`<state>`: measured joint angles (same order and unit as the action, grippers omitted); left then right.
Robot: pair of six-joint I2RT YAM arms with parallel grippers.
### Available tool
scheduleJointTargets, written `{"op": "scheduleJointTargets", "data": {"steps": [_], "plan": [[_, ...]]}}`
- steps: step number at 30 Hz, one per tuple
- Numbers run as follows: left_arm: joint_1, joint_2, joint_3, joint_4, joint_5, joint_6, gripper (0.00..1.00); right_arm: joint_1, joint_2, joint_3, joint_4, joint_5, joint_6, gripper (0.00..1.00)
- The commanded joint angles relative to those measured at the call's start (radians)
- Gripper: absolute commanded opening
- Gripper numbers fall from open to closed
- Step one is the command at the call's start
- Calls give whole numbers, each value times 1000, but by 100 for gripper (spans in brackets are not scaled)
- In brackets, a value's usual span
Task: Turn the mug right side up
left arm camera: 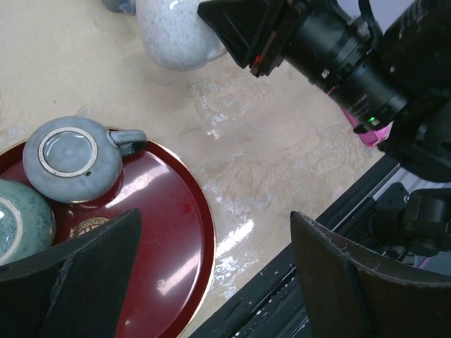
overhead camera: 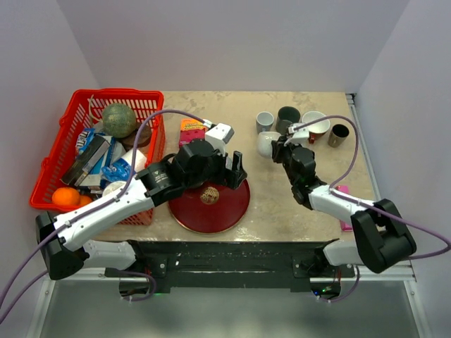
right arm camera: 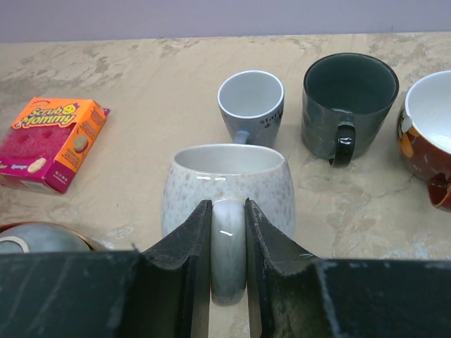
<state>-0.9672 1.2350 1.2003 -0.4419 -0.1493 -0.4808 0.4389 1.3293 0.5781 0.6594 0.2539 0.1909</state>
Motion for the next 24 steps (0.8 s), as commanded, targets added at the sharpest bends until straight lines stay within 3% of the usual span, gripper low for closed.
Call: {"op": "scheduleJointTargets", "data": {"steps": [1,9,12,24], "plan": [[28,9,19,22,33,-68,90,23,24,-58,475,65,-68,0],[41,-2,-62,115,56,-42,90,159,263,-150,1004,209,-270,0],[44,-29,-94,109,62,-36,90,167,372,-155,1127,220,-274,0],[55,-138,-248,118,68,-68,90,181,505,-178,1128,257,-211,0]]}}
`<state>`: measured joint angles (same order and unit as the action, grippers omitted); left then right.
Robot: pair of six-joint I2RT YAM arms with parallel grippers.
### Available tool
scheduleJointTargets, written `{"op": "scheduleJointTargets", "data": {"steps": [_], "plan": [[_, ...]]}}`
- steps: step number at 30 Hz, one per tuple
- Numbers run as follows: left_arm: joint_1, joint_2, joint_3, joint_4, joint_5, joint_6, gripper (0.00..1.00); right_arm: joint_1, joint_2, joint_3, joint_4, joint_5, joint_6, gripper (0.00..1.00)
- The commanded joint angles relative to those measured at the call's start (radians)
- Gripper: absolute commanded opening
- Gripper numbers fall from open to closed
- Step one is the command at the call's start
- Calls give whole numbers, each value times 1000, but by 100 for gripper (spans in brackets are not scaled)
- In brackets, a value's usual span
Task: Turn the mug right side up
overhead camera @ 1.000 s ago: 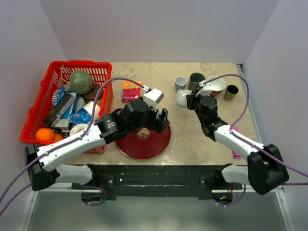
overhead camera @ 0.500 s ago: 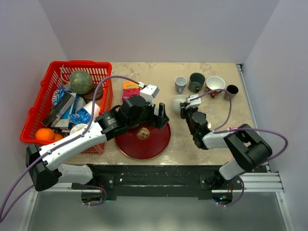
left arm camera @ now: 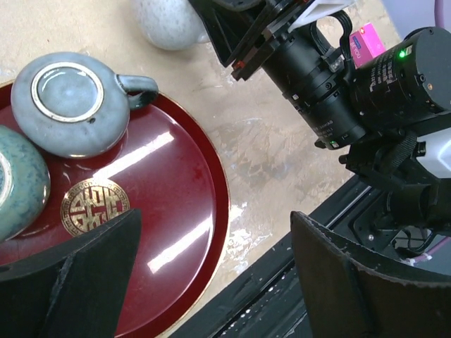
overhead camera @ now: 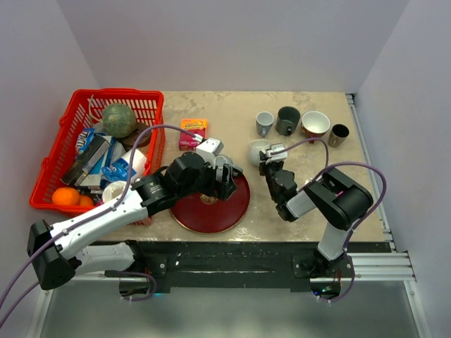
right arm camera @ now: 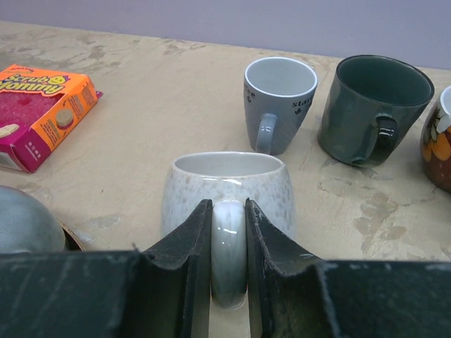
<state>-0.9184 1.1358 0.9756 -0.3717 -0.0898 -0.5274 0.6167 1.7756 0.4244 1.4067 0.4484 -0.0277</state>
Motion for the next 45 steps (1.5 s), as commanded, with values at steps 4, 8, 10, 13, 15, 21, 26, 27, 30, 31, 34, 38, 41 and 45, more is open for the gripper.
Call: {"op": "scheduleJointTargets", "data": {"steps": [4,8,10,13,15,21,26,27,30,31,34,38,41,45], "plan": [[6,-48,-58,74,15,-39,90,6,27,-41,380,93,-3,0],[6,-53,-67,79,15,-51,90,11,-28,-65,330,102,5,4],[6,-64,-84,91,9,-52,90,12,-38,-84,321,99,9,14],[6,-80,-109,99,7,-63,90,17,-59,-87,275,104,20,23],[6,-91,-127,100,7,-69,90,18,-70,-96,255,105,52,25],[6,-129,-173,119,2,-82,90,26,-148,-88,103,122,123,43],[6,-152,-175,113,-11,-88,90,32,-153,-85,35,134,175,51],[6,-160,-176,111,-17,-88,90,32,-148,-85,31,127,179,51],[6,-180,-186,113,-37,-86,90,32,-151,-88,8,119,206,51],[6,-185,-189,109,-39,-89,90,32,-169,-85,-12,119,218,53],[6,-194,-190,102,-44,-103,90,31,-255,-53,-181,118,273,57],[6,-202,-189,83,-53,-111,90,32,-388,35,-539,124,368,70],[6,-220,-192,70,-59,-118,90,31,-499,88,-746,118,419,75],[6,-245,-189,38,-70,-117,92,31,-606,197,-1107,110,511,85]]}}
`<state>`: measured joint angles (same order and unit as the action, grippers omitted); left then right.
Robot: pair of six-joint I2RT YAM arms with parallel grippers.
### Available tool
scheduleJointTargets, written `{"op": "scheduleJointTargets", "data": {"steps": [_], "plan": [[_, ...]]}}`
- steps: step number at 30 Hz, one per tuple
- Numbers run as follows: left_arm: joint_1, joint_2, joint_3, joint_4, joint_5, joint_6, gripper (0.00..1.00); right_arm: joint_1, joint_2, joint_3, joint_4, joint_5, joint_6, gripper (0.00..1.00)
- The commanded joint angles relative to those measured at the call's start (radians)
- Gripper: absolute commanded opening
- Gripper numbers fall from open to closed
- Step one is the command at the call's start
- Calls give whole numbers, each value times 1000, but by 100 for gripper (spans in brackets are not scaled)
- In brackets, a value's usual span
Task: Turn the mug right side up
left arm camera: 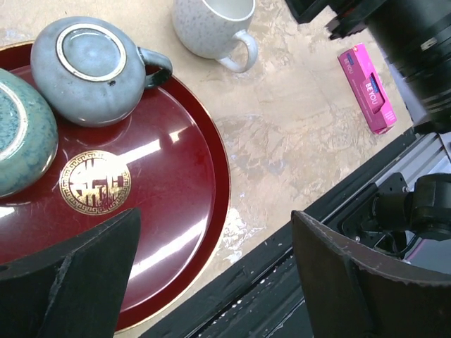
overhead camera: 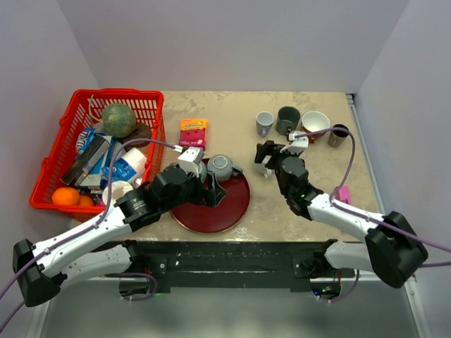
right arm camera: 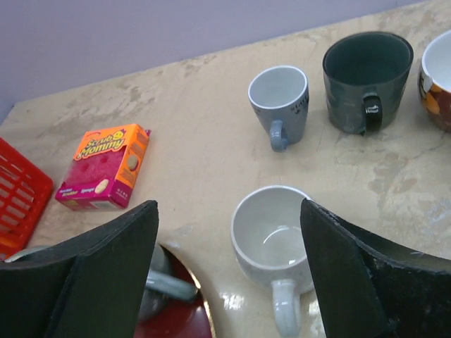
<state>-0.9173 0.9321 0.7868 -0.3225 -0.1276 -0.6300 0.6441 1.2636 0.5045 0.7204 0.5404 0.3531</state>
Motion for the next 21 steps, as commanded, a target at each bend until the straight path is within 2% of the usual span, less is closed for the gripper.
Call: {"op": "scheduleJointTargets", "data": {"steps": [1,2,5,6,8,11,16,21], "plan": [[5,-42,9,-33,-41,-14,92,3,-108,147,-502,13,139,87],[5,-47,18,-55,-50,-11,92,3,-118,201,-641,12,147,88],[5,-59,49,-127,-89,-13,95,5,-130,245,-807,-42,142,92],[5,-62,54,-147,-102,-14,99,3,-129,249,-835,-54,144,93],[5,-72,52,-164,-116,-26,99,2,-121,264,-912,-75,162,94],[5,-88,36,-173,-125,-48,99,2,-112,282,-1005,-129,222,89],[3,-70,6,-130,-139,-100,99,3,-187,232,-1032,-261,287,86],[5,-23,5,-107,-220,-148,99,3,-179,249,-1081,-257,285,81]]}}
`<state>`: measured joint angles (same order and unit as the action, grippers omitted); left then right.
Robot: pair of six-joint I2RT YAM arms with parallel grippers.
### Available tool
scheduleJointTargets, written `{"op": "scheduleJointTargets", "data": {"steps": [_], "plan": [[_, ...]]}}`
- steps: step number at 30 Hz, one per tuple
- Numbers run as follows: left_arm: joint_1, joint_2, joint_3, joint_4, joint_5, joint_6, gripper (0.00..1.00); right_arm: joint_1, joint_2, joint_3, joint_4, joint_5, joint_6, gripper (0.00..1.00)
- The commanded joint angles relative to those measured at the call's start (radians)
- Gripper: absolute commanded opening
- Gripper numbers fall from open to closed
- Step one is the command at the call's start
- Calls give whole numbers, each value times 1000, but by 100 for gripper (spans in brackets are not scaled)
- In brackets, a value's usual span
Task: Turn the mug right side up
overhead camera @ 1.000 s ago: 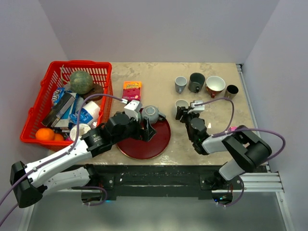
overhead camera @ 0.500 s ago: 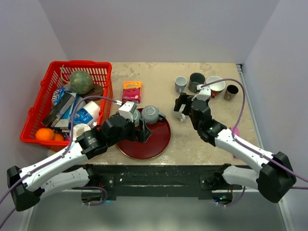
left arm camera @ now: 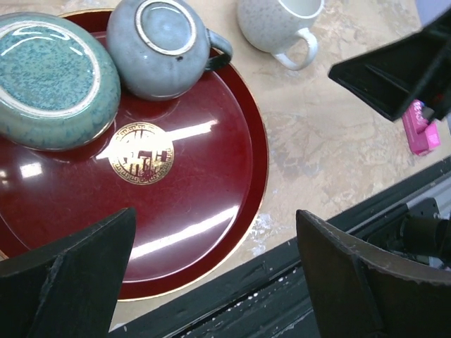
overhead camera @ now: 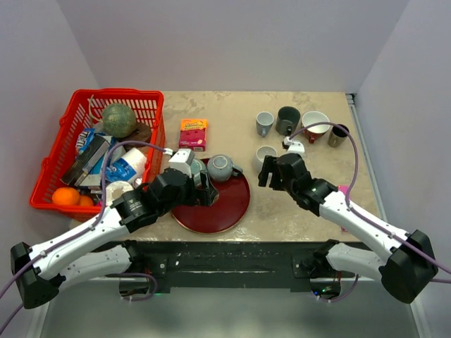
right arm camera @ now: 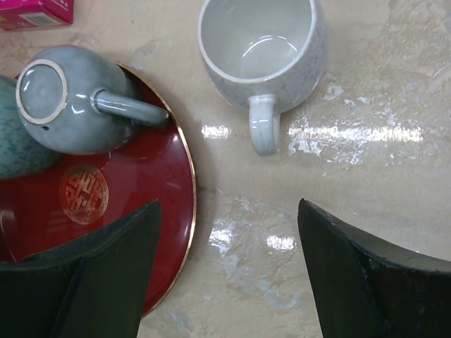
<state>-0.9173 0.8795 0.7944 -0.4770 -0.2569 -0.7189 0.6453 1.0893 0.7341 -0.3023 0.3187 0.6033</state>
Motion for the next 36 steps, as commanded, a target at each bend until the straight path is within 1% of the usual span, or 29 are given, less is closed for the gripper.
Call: {"op": "scheduleJointTargets", "data": {"steps": [1,3,4,9,10,14,17,19,27,30,32,33,34,35,36], "plan": [[5,47,-3,55,-96,-56,99,1,4,24,-63,-35,32,79],[5,70,-11,89,-94,-41,99,2,18,30,-63,-35,26,75],[5,100,-11,104,-85,-9,99,1,23,28,-60,-27,30,75],[5,211,-1,165,-71,-28,99,-15,110,37,-25,17,29,70],[5,242,0,179,-65,-39,99,-19,127,37,-12,22,24,66],[5,321,35,238,-70,-63,99,-62,210,34,89,14,-3,45],[5,386,75,279,-79,-83,99,-82,265,37,155,3,-22,40],[5,436,97,291,-91,-91,99,-95,288,53,181,3,-40,39],[6,624,235,331,-119,-111,99,-151,417,126,259,-36,-88,35],[15,696,310,299,-145,-143,99,-167,428,142,270,-73,-94,34],[26,742,365,255,-160,-174,99,-167,405,131,258,-92,-86,37],[29,756,383,239,-180,-192,99,-167,362,120,252,-101,-82,39],[32,779,400,218,-192,-236,99,-167,335,87,250,-110,-71,47],[35,791,435,177,-203,-258,99,-167,305,67,244,-113,-60,52],[35,802,456,149,-229,-310,99,-167,270,51,236,-113,-53,57]]}}
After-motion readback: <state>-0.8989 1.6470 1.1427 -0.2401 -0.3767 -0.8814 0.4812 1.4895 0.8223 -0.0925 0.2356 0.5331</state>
